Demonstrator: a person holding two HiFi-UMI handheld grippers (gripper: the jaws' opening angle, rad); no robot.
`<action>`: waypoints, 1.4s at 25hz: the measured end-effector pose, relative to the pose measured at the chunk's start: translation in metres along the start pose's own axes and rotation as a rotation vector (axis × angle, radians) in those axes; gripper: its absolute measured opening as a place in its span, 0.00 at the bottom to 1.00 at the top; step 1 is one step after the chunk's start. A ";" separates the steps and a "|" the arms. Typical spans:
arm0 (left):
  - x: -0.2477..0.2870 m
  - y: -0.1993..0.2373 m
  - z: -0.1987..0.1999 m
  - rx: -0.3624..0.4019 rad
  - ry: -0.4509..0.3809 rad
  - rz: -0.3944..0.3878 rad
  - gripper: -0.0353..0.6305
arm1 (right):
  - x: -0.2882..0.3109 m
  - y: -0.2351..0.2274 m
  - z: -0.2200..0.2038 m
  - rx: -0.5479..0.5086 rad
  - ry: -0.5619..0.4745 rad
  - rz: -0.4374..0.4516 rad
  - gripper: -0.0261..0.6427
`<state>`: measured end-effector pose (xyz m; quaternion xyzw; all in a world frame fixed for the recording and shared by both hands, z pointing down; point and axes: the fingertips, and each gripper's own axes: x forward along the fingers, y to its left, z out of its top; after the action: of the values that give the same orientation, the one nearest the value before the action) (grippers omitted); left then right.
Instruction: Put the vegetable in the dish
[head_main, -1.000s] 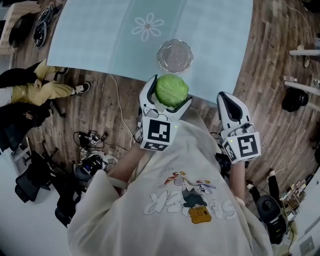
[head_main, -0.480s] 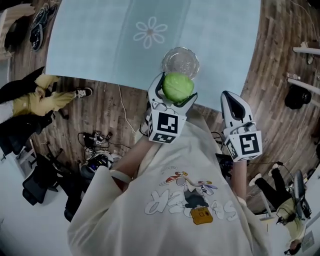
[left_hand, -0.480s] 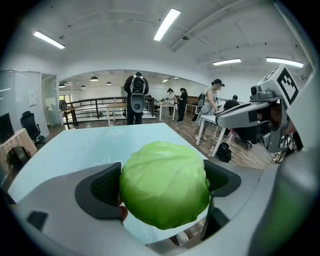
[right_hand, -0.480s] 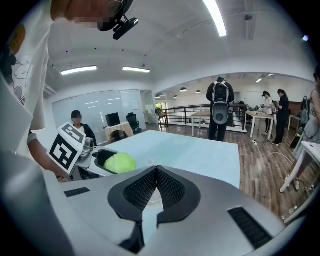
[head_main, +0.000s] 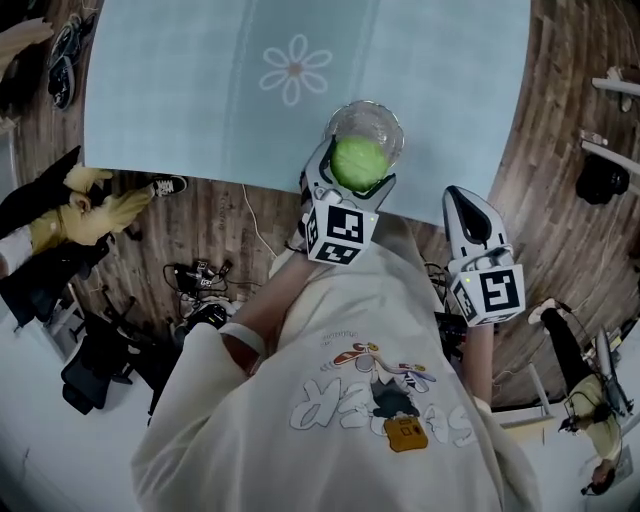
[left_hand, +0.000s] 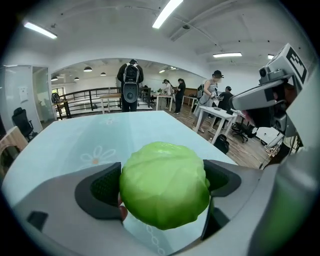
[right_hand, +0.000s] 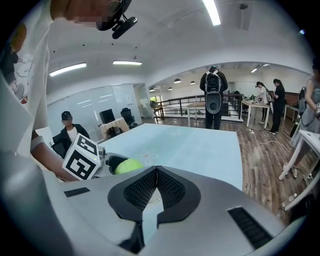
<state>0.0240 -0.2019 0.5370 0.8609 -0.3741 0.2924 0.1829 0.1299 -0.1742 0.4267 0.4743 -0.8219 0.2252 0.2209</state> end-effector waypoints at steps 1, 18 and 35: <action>0.004 0.001 -0.004 0.001 0.011 -0.010 0.83 | 0.002 0.000 -0.001 0.005 0.006 -0.001 0.07; 0.072 0.016 -0.041 0.031 0.165 -0.026 0.83 | 0.005 -0.009 -0.006 0.044 0.039 -0.056 0.07; 0.073 0.012 -0.026 0.040 0.151 -0.025 0.83 | -0.012 -0.008 -0.005 0.037 0.007 -0.052 0.07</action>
<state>0.0455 -0.2348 0.6044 0.8443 -0.3425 0.3618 0.1970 0.1432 -0.1669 0.4251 0.4986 -0.8042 0.2363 0.2207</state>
